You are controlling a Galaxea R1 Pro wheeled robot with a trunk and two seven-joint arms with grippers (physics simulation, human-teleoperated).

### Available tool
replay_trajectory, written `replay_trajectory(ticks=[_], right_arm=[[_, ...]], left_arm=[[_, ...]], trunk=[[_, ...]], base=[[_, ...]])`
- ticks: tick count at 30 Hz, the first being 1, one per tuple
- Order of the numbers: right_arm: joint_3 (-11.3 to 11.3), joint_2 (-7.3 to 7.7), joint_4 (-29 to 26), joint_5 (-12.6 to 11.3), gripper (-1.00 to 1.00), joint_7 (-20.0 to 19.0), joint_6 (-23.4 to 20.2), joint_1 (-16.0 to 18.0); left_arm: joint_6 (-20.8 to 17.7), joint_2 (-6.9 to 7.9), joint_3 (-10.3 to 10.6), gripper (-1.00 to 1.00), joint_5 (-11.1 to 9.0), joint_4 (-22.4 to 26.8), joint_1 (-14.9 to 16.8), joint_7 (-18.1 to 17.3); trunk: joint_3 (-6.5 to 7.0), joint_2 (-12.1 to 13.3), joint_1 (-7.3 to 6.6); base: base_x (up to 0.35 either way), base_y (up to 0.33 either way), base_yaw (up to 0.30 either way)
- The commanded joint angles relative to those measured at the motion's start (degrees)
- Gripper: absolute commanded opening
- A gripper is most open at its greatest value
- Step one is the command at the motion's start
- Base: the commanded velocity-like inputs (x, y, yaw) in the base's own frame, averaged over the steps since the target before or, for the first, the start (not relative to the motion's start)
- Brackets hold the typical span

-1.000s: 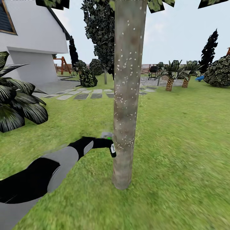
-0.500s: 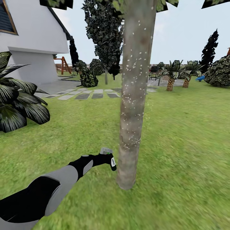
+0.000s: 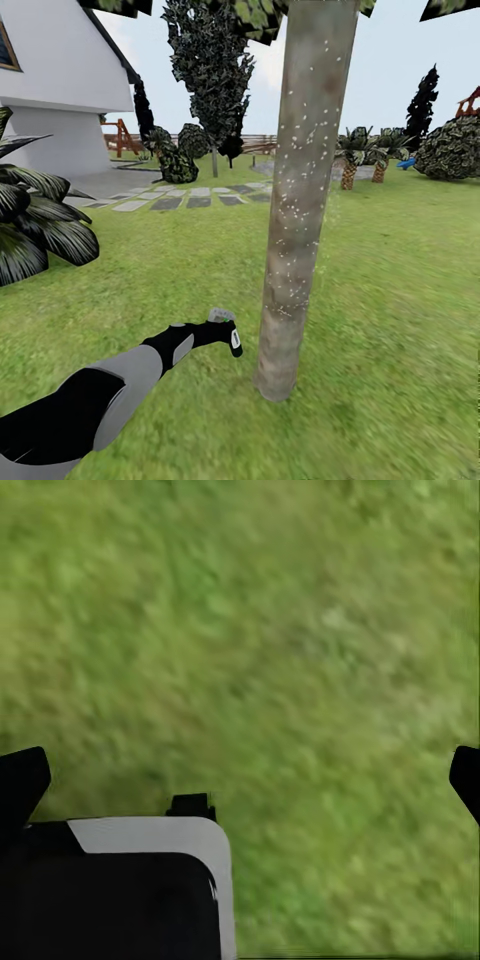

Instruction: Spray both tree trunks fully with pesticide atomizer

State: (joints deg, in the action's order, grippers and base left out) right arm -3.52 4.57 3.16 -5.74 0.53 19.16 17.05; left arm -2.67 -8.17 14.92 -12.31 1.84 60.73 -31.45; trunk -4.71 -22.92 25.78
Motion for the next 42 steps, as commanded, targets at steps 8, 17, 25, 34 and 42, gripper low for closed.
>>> replay_trajectory(ticks=[8, 17, 25, 34, 42], right_arm=[[0.0, 0.0, 0.0, 0.02, 1.0, 0.0, 0.0, 0.0], [0.0, 0.0, 0.0, 0.0, 1.0, -0.09, -0.09, 0.0], [0.0, 0.0, 0.0, 0.02, 1.0, -0.09, -0.09, 0.0], [0.0, 0.0, 0.0, -0.01, 1.0, -0.09, -0.09, 0.0], [0.0, 0.0, 0.0, -0.01, 1.0, -0.09, -0.09, 0.0]], left_arm=[[-0.06, 0.0, -0.07, -1.0, 0.0, 0.01, 0.0, -0.01], [-0.06, 0.0, -0.07, -1.0, 0.01, 0.01, 0.0, -0.01], [-0.06, 0.0, -0.07, -1.0, 0.01, 0.01, 0.0, -0.01], [-0.06, 0.0, -0.07, -1.0, 0.01, 0.01, 0.0, -0.01], [-0.06, 0.0, -0.07, -1.0, 0.01, 0.01, 0.0, -0.01]], trunk=[[0.34, 0.0, 0.0], [0.15, 0.0, 0.0], [-0.32, 0.0, 0.0], [-0.71, 0.0, 0.0], [-0.98, 0.0, 0.0]], base=[[0.005, 0.35, -0.271], [0.034, 0.35, -0.262], [0.198, 0.331, -0.245], [0.157, 0.332, -0.266], [0.004, 0.35, -0.279]])
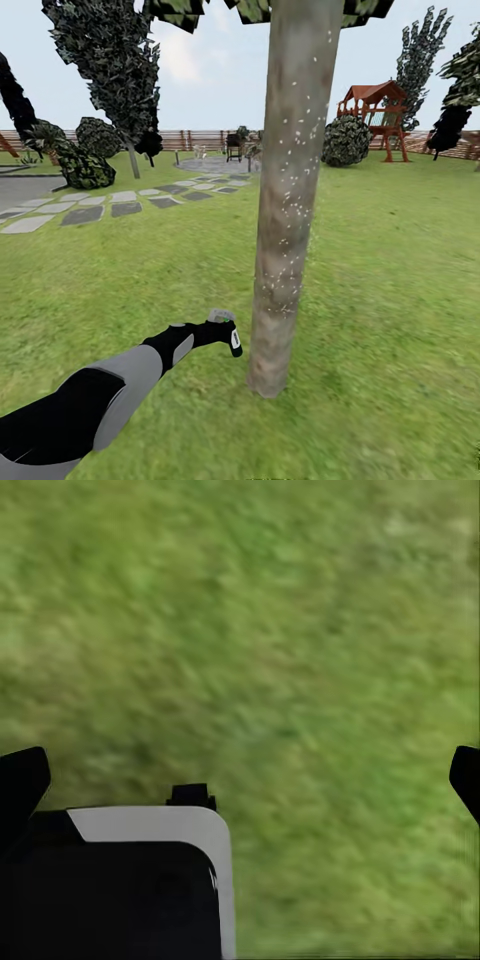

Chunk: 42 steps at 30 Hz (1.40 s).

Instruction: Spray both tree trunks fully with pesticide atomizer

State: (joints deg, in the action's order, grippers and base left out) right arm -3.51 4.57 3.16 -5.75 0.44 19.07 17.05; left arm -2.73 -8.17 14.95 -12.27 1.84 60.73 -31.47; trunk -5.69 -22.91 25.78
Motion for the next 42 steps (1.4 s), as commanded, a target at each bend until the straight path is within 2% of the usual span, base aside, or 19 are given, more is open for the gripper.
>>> replay_trajectory(ticks=[1, 34, 42], right_arm=[[0.0, 0.0, 0.0, 0.02, 1.0, 0.0, 0.0, 0.0], [0.0, -0.05, 0.0, 0.0, 1.0, 0.0, 0.0, 0.0], [0.06, -0.03, 0.0, -0.04, 1.0, 0.12, 0.08, 0.0]], left_arm=[[0.0, 0.0, -0.09, -1.0, -0.03, 0.01, 0.0, 0.0], [0.24, 0.08, -0.09, -1.0, -0.03, 0.01, 0.0, 0.0], [-0.03, 0.13, 0.09, -1.0, -0.22, 1.16, 0.0, -0.11]], trunk=[[-0.03, 0.0, 0.0], [-0.68, 0.0, 0.0], [-0.68, 0.0, 0.0]], base=[[0.0, 0.35, -0.282], [0.0, 0.35, -0.291], [0.0, 0.075, -0.075]])
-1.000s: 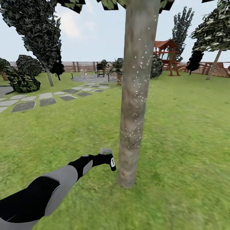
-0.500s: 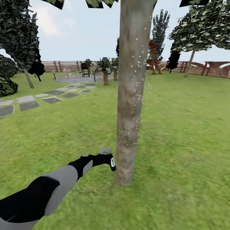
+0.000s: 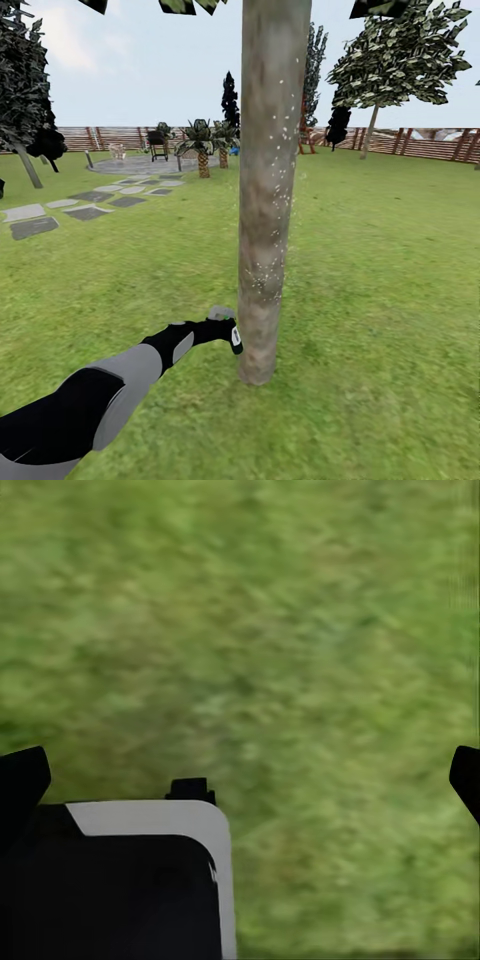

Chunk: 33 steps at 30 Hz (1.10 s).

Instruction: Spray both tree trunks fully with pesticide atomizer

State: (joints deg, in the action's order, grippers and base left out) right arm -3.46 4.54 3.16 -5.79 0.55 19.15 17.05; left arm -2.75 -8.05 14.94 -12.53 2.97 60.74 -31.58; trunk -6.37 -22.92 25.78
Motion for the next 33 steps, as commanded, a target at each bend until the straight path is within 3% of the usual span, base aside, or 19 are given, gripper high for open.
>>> replay_trajectory(ticks=[1, 2, 3, 5, 8, 9, 14, 16, 18, 22, 24, 28, 33], right_arm=[[0.01, 0.01, 0.0, 0.0, 1.0, 0.06, 0.0, 0.0], [0.02, 0.02, 0.0, -0.01, 1.0, 0.09, 0.01, 0.0], [0.02, 0.03, 0.0, -0.01, 1.0, 0.13, 0.01, 0.0], [0.03, 0.03, 0.0, -0.01, 1.0, 0.14, 0.01, 0.0], [0.03, 0.03, 0.0, -0.01, 1.0, 0.15, 0.01, 0.0], [0.03, 0.04, 0.0, -0.01, 1.0, 0.14, 0.01, 0.0], [0.03, 0.14, 0.0, -0.1, 1.0, 0.16, 0.09, 0.0], [0.09, 0.25, -0.03, -0.21, 1.0, 0.21, 0.15, 0.0], [0.06, 0.27, -0.07, -0.14, 1.0, 0.23, 0.18, 0.0], [0.03, 0.36, -0.09, 0.0, 1.0, 0.24, 0.15, 0.0], [0.0, 0.38, -0.09, 0.1, 1.0, 0.17, 0.11, 0.0], [-0.05, 0.42, -0.09, 0.12, 1.0, 0.17, 0.11, 0.0], [-0.06, 0.47, -0.09, 0.19, 1.0, 0.18, 0.1, 0.0]], left_arm=[[-0.81, -0.05, 0.16, -1.0, 0.01, 1.49, -0.01, -0.05], [-3.82, -0.06, 0.14, -1.0, -0.01, 4.4, -0.01, -0.09], [-12.53, 0.11, 0.07, -1.0, -0.03, 10.83, -0.01, -0.12], [-22.39, 0.83, -0.1, -1.0, -0.04, 19.2, -0.01, -0.1], [-29.23, 1.54, -0.19, -1.0, -0.1, 24.69, -0.01, -0.07], [-31.6, 2.58, -0.46, -1.0, -0.1, 27.94, -0.01, -0.07], [-35.15, 5.2, -2.92, -1.0, -0.05, 36.86, -0.01, -0.06], [-41.9, 5.74, -4.71, -1.0, 0.0, 40.28, -0.01, 0.43], [-47.01, 6.91, -7.84, -1.0, 0.03, 44.0, -0.01, 3.84], [-50.7, 7.36, -9.09, -1.0, 0.04, 44.77, 0.39, 5.36], [-53.18, 7.42, -9.26, -1.0, 0.1, 44.64, 3.88, 5.56], [-53.94, 7.41, -9.31, -1.0, 0.0, 44.46, 9.26, 5.52], [-54.21, 7.2, -9.28, -1.0, -0.21, 38.95, 18.6, 5.48]], trunk=[[0.0, 0.0, 0.0], [0.0, 0.0, 0.0], [0.0, 0.0, 0.0], [0.0, 0.0, 0.0], [0.0, 0.0, 0.0], [0.0, 0.0, 0.0], [0.0, 0.0, 0.0], [0.0, 0.0, 0.0], [0.0, 0.0, 0.0], [0.0, 0.0, 0.0], [0.0, 0.0, 0.0], [0.0, 0.0, 0.0], [0.0, 0.0, 0.0]], base=[[0.0, 0.003, -0.003], [0.0, 0.002, -0.002], [0.0, 0.0, 0.0], [0.0, 0.0, 0.0], [0.0, 0.0, 0.0], [0.0, 0.0, 0.0], [0.0, 0.0, 0.0], [0.0, 0.0, 0.0], [0.0, 0.0, 0.0], [0.0, 0.0, 0.0], [0.0, 0.0, 0.0], [0.0, 0.0, 0.0], [0.0, 0.0, 0.0]])
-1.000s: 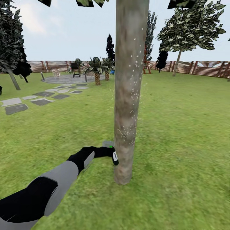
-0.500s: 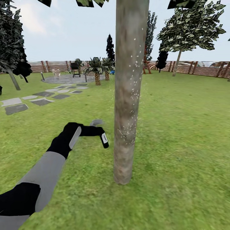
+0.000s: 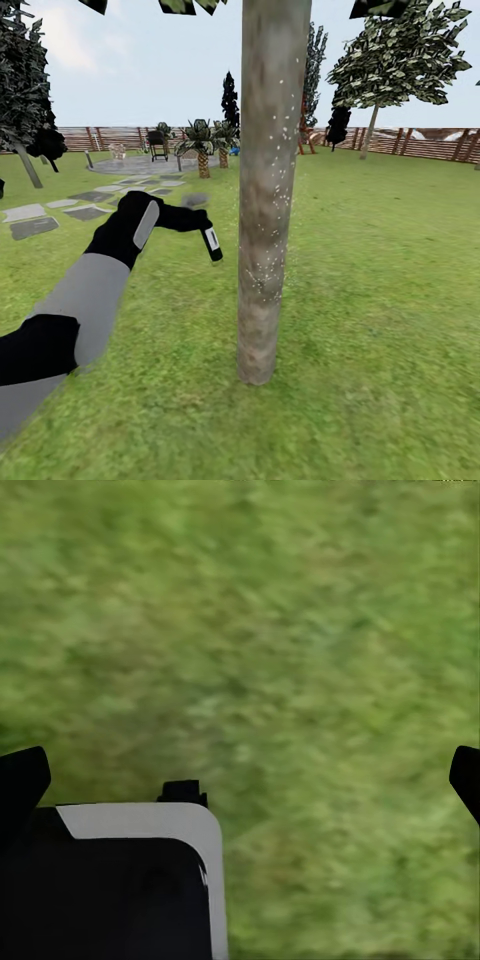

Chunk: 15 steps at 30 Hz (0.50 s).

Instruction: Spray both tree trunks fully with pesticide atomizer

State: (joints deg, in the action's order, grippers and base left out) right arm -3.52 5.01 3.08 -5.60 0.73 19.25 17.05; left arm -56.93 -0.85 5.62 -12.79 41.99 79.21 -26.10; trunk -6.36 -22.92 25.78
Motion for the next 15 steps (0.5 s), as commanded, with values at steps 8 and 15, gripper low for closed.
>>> replay_trajectory(ticks=[8, 15], right_arm=[[0.0, 0.0, 0.0, 0.06, 1.0, -0.01, 0.0, 0.0], [0.07, -0.15, 0.05, -0.25, 1.0, -0.02, -0.08, 0.0]], left_arm=[[-0.12, -1.94, 0.09, -1.0, -0.11, -14.11, 16.51, 0.0], [-0.11, -5.09, 0.02, -1.0, -0.13, -19.61, 25.65, -0.06]], trunk=[[-0.02, 0.0, 0.0], [-0.02, 0.0, 0.0]], base=[[0.0, 0.0, 0.0], [0.0, 0.0, 0.0]])
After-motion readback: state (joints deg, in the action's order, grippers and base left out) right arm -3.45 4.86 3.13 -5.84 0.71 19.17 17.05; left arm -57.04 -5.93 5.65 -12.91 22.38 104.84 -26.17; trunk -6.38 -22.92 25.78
